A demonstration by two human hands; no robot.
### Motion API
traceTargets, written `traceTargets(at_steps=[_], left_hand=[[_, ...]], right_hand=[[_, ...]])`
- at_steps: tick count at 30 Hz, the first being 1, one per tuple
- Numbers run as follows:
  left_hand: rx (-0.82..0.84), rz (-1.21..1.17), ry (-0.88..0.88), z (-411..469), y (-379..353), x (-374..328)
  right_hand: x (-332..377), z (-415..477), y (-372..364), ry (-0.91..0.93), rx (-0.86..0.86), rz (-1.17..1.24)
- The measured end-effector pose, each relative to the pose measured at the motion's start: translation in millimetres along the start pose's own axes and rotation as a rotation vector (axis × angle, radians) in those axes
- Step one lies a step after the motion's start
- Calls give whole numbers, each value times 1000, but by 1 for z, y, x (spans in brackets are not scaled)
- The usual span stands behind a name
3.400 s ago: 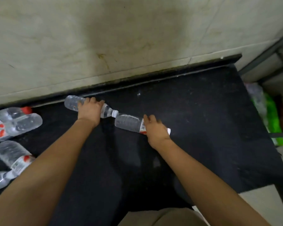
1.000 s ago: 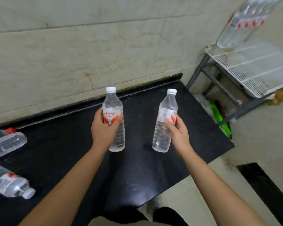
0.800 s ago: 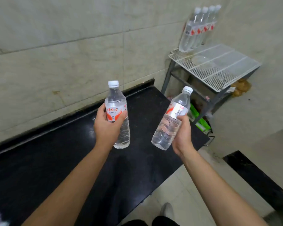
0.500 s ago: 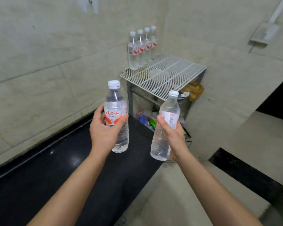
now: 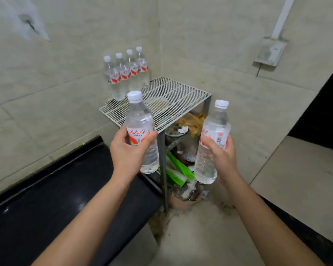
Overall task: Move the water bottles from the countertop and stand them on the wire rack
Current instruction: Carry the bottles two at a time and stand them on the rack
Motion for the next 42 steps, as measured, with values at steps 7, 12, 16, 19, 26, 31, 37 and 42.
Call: traceTargets(at_steps=[7,12,16,19,26,31,37,42], left_hand=[[-99,28,-43,75,-44,16],[-189,-2,-24,155,-84,51],[-244,24,5,218,-101,75],[-288,58,37,260,-103,90],[-342,206,160,326,-86,128],[-364,348,161,355,-82,131],[-396,408,216,375,-70,151],[-320,367,335,371,-73,167]], right_hand=[[13,93,-39,162,164,-278],[20,181,-75,309,232,-488],[27,254,-104,352,261,-560],[30,296,-130,402,314,-585],[-2,365,-220,379,551,-629],[-29,397,-298,304,849,-543],[-61,431,-355,65,1079,-389],[-80,443,-364,-8,1175,-320]])
Point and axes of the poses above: each hand's wrist, its own z-axis towards the middle knuckle, its own y-axis out of the back of the hand, x = y × z, the point moved 7 cm from there along z, towards the middle knuckle
